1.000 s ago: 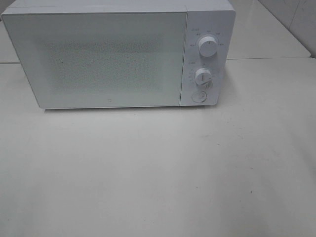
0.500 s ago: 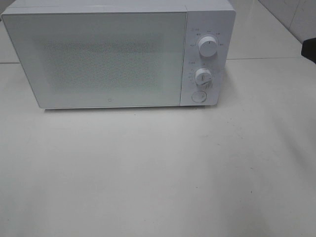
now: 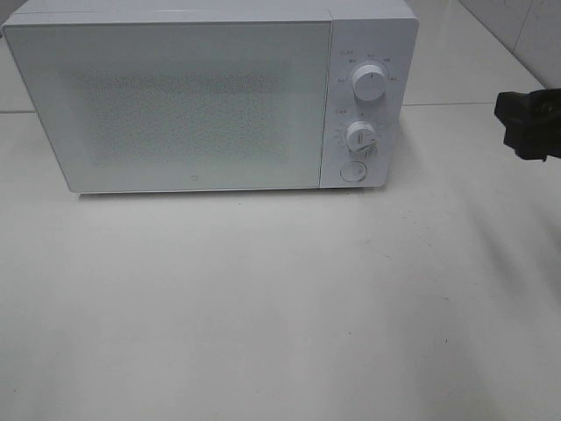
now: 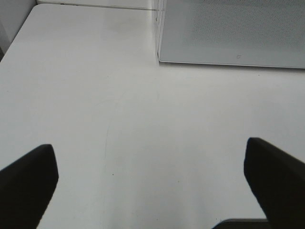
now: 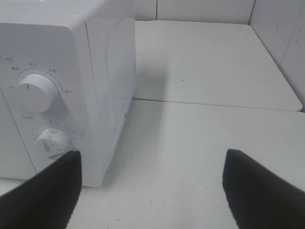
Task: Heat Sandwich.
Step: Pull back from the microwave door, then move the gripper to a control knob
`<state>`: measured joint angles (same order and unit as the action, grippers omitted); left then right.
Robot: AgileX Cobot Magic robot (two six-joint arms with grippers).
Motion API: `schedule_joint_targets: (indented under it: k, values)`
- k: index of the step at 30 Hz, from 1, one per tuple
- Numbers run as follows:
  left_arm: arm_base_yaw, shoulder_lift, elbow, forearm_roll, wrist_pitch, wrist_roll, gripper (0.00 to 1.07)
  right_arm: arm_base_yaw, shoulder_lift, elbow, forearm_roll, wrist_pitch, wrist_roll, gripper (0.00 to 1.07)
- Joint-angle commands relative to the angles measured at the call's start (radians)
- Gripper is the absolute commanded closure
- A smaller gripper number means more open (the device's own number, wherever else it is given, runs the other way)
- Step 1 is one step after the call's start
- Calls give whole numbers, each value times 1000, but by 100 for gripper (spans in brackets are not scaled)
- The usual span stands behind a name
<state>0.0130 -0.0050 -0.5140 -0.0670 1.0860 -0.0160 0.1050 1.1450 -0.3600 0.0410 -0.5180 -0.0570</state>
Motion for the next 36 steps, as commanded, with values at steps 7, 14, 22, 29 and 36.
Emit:
schedule_joint_targets:
  k: [7,14,22,29,36]
  values:
    - [2,-22,-1,-8,-13,-1,7,175,114,35,287,-215,-240,31]
    - [2,-22,-1,-8,-13,-1,7,325,222,35,439,-393,-250,31]
    - [2,-22,-1,-8,-13,-1,7,477,316,34,646,-540,-268,31]
    - [2,-22,-1,-8,-13,-1,7,611,430,-23,810,-606,-289,31]
    - [2,-22,-1,-8,-13,-1,7,646,510,-94,832,-603,-321,31]
